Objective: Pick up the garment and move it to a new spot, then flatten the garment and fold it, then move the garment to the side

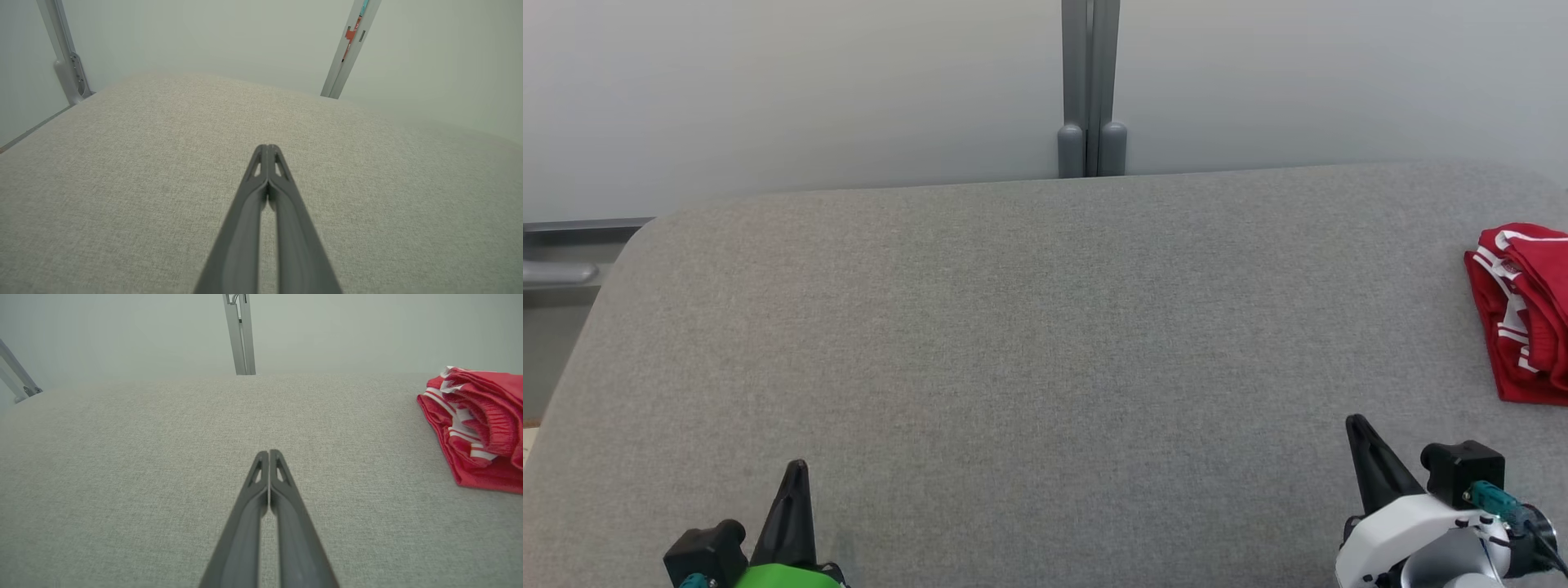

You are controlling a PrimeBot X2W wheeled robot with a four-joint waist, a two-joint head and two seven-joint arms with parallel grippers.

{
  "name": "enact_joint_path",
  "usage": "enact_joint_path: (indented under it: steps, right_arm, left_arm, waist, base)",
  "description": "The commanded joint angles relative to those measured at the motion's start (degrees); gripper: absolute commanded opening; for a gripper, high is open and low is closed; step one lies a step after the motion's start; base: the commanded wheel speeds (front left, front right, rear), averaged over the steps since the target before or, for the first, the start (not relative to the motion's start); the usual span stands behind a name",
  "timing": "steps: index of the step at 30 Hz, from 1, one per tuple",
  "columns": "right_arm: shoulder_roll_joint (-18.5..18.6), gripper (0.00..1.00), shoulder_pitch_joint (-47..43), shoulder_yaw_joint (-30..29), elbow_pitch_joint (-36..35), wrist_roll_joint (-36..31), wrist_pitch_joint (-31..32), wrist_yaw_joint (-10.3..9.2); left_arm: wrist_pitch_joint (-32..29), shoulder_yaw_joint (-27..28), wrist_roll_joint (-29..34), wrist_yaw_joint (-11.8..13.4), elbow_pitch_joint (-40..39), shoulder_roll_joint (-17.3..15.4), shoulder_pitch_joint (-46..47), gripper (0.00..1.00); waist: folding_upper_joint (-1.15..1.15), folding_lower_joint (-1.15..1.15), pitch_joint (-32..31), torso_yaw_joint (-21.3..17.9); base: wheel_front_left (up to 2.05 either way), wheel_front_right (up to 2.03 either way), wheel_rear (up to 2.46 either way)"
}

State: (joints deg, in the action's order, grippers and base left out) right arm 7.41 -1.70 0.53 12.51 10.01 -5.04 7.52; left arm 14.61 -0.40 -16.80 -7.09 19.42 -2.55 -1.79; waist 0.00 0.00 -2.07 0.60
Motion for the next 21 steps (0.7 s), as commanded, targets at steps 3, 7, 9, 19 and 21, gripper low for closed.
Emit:
enact_joint_path:
  steps: [3,7,9,19,21]
  right_arm:
    - [-0.11,0.00,0.93,-0.63,-0.23,4.40,0.80,0.00]
    - [-0.35,0.00,1.33,-0.99,-0.18,8.79,1.40,0.00]
    - [-0.46,0.00,1.52,-1.14,-0.17,10.91,1.66,0.00]
    - [-1.01,0.00,2.41,-1.91,-0.05,20.76,2.97,-0.01]
    - [-1.11,0.00,2.62,-2.07,-0.01,22.60,3.22,-0.01]
  left_arm:
    - [-1.24,0.51,-4.00,-0.02,-0.57,-0.05,0.79,0.00]
    - [-2.36,0.88,-8.03,-0.04,-0.88,-0.07,1.22,0.00]
    - [-2.89,1.05,-9.95,-0.05,-1.03,-0.08,1.43,0.00]
    - [-5.36,1.84,-19.01,-0.11,-1.72,-0.13,2.45,0.00]
    - [-5.83,1.98,-20.68,-0.12,-1.84,-0.14,2.64,0.00]
  waist:
    - [0.00,0.00,0.06,-0.02]
    - [0.00,0.00,0.13,-0.04]
    - [0.00,0.00,0.17,-0.04]
    - [0.00,0.00,0.35,-0.09]
    - [0.00,0.00,0.38,-0.10]
  base:
    - [0.00,0.00,0.00]
    - [0.00,0.00,0.00]
    - [0.00,0.00,0.00]
    - [0.00,0.00,0.00]
    - [0.00,0.00,0.00]
